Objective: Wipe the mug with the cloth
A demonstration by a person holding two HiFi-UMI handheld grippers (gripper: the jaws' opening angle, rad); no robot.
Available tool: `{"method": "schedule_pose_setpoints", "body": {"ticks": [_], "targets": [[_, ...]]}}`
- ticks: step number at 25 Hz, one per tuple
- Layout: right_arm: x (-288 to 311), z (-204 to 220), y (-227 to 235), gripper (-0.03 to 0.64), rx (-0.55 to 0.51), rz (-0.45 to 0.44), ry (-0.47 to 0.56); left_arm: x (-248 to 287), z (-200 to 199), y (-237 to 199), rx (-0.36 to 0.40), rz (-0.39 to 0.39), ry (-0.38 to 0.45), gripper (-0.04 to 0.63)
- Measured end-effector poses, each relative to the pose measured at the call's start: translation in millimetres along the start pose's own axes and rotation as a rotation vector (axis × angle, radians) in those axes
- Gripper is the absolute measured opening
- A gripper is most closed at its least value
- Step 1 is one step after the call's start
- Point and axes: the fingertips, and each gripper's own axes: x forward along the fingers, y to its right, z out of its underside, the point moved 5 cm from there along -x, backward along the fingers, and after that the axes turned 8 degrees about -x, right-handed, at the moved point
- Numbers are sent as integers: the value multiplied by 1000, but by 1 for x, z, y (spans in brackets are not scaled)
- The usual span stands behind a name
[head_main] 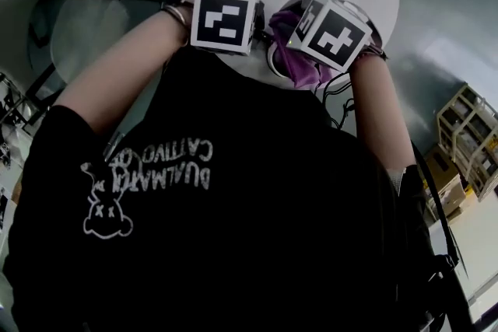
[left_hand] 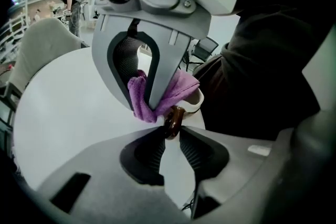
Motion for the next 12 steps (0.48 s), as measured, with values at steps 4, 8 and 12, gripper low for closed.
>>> {"method": "schedule_pose_setpoints", "body": {"ticks": [4, 8, 12], "targets": [[8, 0, 0, 46, -65, 5, 25, 1, 1, 3, -47, -53, 28, 86], [15, 4, 1, 41, -79, 19, 50, 1, 3, 6, -85, -94, 24, 85], [18, 8, 3, 41, -54, 16, 117, 2, 3, 8, -121, -133, 23, 84]]}}
